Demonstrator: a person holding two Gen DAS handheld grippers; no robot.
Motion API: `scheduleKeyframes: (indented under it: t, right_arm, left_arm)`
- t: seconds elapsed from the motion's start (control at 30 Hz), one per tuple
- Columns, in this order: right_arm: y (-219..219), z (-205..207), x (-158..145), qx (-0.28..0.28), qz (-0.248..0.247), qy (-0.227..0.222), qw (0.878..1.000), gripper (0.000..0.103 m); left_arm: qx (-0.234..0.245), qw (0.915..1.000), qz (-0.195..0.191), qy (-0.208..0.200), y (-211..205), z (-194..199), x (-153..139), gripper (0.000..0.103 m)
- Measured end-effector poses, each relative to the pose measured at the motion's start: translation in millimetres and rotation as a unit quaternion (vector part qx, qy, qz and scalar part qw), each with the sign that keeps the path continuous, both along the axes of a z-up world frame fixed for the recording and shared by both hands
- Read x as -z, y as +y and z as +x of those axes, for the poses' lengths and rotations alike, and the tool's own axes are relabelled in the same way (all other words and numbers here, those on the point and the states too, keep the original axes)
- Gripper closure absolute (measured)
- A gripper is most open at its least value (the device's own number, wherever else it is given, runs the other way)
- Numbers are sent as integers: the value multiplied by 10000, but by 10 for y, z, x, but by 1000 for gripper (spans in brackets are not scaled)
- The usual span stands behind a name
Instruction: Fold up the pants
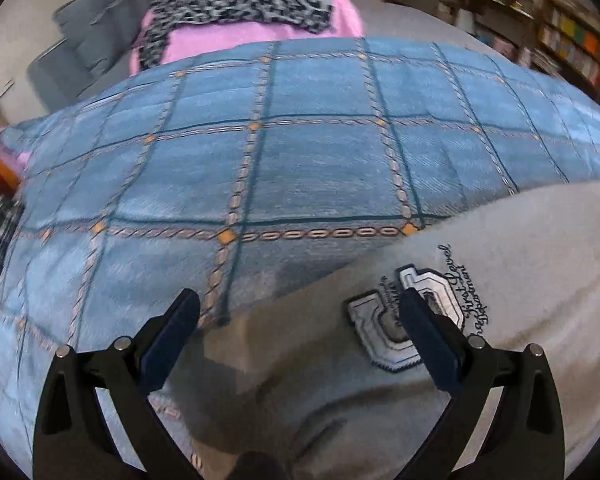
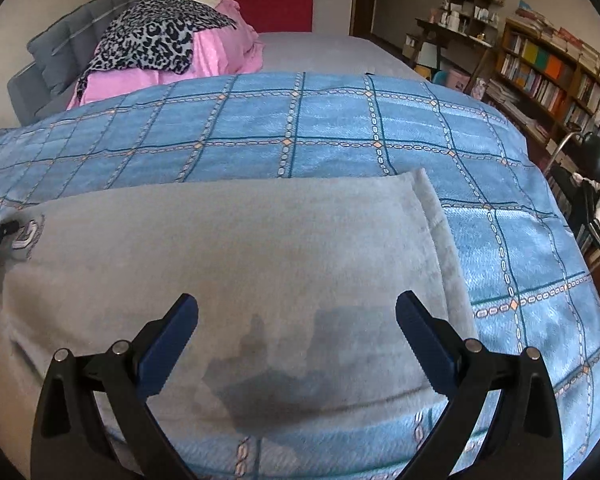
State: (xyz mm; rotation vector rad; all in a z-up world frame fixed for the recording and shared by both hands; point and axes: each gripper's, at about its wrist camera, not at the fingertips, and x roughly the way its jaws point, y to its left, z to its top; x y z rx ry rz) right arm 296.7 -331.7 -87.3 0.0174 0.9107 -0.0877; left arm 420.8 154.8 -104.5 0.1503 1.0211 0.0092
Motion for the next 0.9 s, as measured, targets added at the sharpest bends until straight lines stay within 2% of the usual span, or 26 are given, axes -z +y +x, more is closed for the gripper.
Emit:
scheduleKeyframes:
  t: [0.03, 0.1, 0.13, 0.33, 0.57, 0.77, 0.9]
  right_arm:
    - [-32, 38, 15, 28, -31, 6, 10000, 5]
    - [-116, 146, 47, 112, -114, 10, 9999, 5]
    - [-156, 188, 59, 148, -141, 19, 9998, 5]
    - [-537, 517, 108, 463, -302, 24, 9985, 5]
    - [-1024, 960, 178, 818, -256, 44, 9963, 5]
    - [-1242, 1323, 308, 790, -66, 240, 9966, 16]
    - [-1381, 1508, 504, 791, 17, 460, 9958, 17]
  left_arm:
    - [80, 9999, -61, 64, -7, 28, 25, 15]
    - [141, 9997, -138, 120, -5, 86, 76, 17]
    - [152, 9996, -202, 110, 5, 100, 85, 23]
    - [39, 9970, -770, 103, 180, 164, 151, 35]
    - [254, 9959, -863, 65, 242, 137, 202, 35]
    - [482, 9942, -962, 82, 280, 125, 228, 34]
    - [622, 9930, -995, 117, 295, 122, 240, 33]
